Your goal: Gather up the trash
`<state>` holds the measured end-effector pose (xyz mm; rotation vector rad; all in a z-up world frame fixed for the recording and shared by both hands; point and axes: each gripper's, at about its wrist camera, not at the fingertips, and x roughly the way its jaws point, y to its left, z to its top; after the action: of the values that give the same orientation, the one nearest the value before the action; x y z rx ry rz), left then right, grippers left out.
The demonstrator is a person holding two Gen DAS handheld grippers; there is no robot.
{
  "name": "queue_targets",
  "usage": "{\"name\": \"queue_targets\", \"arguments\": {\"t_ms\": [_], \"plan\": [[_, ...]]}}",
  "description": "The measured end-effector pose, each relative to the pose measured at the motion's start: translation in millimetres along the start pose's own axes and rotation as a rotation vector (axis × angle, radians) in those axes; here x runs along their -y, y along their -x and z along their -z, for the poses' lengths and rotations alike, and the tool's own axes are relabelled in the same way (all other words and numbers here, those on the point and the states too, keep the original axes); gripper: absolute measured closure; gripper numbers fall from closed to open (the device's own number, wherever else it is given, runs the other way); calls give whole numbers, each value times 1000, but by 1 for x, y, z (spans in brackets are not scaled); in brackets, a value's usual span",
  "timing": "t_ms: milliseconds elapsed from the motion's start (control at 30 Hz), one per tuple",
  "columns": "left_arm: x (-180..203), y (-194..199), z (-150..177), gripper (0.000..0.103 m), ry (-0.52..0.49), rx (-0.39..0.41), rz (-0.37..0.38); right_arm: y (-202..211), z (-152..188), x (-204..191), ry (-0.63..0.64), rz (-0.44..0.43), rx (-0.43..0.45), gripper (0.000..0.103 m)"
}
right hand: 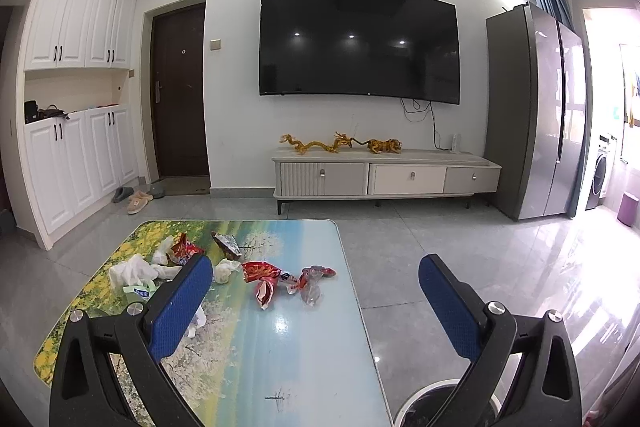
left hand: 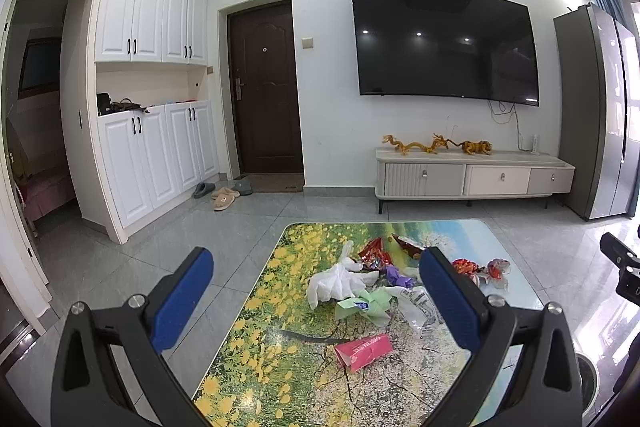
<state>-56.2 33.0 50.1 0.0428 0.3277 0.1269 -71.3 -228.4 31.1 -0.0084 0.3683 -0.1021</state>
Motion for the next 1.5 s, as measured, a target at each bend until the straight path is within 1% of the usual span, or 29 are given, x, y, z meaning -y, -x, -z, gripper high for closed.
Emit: {"name": "queue_targets", "arguments": {"t_ms": [367,567,633,700,800,867,900,967,1000,1033,1133,1200,1267,1300,1367,1400,1433,1467,1500], "plan": [[-1,-23,8,0,0,-53,-23,-23,6,-3,15,-24,-50,0],[-16,-45,13,0,5,-89,-23,-40,8,-1,16,-33,-83,0],[-22,-55,17,0,8,-106,-4,-51,11,-1,14,-43,-107,0],[-27,-67,23,0,9,-135,42,-64,15,-2,10,-67,-141,0],[-27,-89,40,0,-25,-192,116,-84,24,-8,6,-123,-199,8],[-23,-104,53,0,-60,-242,174,-100,30,-16,8,-165,-244,17],[-20,-112,61,0,-81,-267,207,-109,33,-22,13,-188,-267,19],[-11,-127,76,0,-125,-312,267,-127,38,-37,22,-253,-316,31],[-6,-133,82,1,-144,-328,295,-136,41,-45,24,-293,-342,34],[-2,-140,88,2,-161,-343,316,-146,43,-55,27,-333,-367,38],[13,-161,102,4,-211,-381,375,-172,52,-84,56,-428,-436,43],[18,-177,111,6,-229,-411,395,-189,57,-101,65,-483,-482,49],[19,-191,119,10,-233,-446,421,-205,63,-114,75,-512,-520,57],[19,-197,122,12,-231,-465,435,-212,66,-119,81,-526,-540,59],[20,-207,129,16,-233,-500,451,-226,75,-129,93,-545,-590,71],[21,-211,133,21,-235,-514,458,-231,79,-131,91,-556,-610,74],[22,-214,135,29,-238,-525,467,-234,83,-133,87,-566,-620,82],[23,-215,138,34,-239,-536,472,-233,84,-134,88,-571,-620,88],[23,-217,140,49,-242,-547,476,-234,86,-135,92,-574,-618,92]]}}
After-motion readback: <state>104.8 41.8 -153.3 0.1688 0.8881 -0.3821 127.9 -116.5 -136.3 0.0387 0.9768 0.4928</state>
